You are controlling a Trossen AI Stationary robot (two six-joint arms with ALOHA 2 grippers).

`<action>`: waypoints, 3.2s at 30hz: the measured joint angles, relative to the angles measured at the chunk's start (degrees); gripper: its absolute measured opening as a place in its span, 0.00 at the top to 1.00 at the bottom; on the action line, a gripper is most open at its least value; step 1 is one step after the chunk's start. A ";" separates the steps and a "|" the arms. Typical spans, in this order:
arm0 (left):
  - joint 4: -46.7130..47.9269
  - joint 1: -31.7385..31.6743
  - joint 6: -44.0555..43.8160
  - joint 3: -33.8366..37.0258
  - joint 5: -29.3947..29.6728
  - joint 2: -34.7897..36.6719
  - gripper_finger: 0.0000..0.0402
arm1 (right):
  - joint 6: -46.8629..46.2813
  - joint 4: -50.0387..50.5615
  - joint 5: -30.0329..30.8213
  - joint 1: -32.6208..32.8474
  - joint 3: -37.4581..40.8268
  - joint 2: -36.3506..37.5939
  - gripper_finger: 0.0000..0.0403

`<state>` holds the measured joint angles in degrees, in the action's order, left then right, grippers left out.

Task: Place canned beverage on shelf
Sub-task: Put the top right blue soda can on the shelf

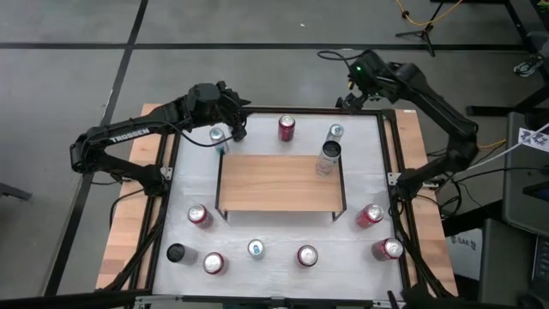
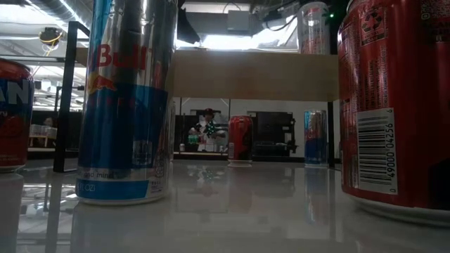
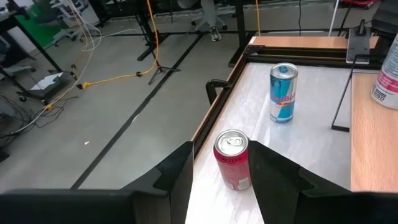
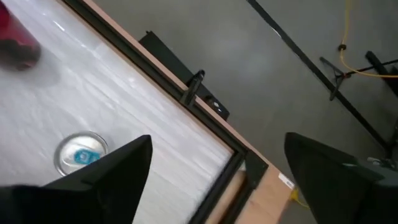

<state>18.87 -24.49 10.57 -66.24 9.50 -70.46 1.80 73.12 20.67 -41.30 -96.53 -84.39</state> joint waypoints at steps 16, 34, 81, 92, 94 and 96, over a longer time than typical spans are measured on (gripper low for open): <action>0.01 0.00 -2.76 0.00 0.28 -0.02 0.64 | 15.62 0.44 -30.82 -7.07 -0.02 -6.42 0.09; 0.02 0.00 -4.50 0.00 0.26 -0.02 0.64 | 20.26 -11.70 -33.18 -5.49 18.69 -6.94 0.09; 0.02 0.02 -5.95 0.02 0.24 -0.02 0.64 | 18.84 -19.65 -23.17 0.79 28.77 -6.90 0.09; 0.02 0.02 -5.94 0.02 0.24 -0.02 0.64 | 18.84 -20.90 -23.19 0.79 29.05 -6.90 0.09; 0.02 0.02 -5.94 0.02 0.24 -0.02 0.64 | 18.84 -21.33 -23.19 0.79 29.05 -6.90 0.09; 0.02 0.02 -5.94 0.02 0.24 -0.02 0.64 | 18.84 -22.42 -23.19 0.81 29.05 -6.90 0.10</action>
<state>18.90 -24.47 4.62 -66.22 9.74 -70.48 20.64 50.70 -2.52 -40.49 -67.48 -91.29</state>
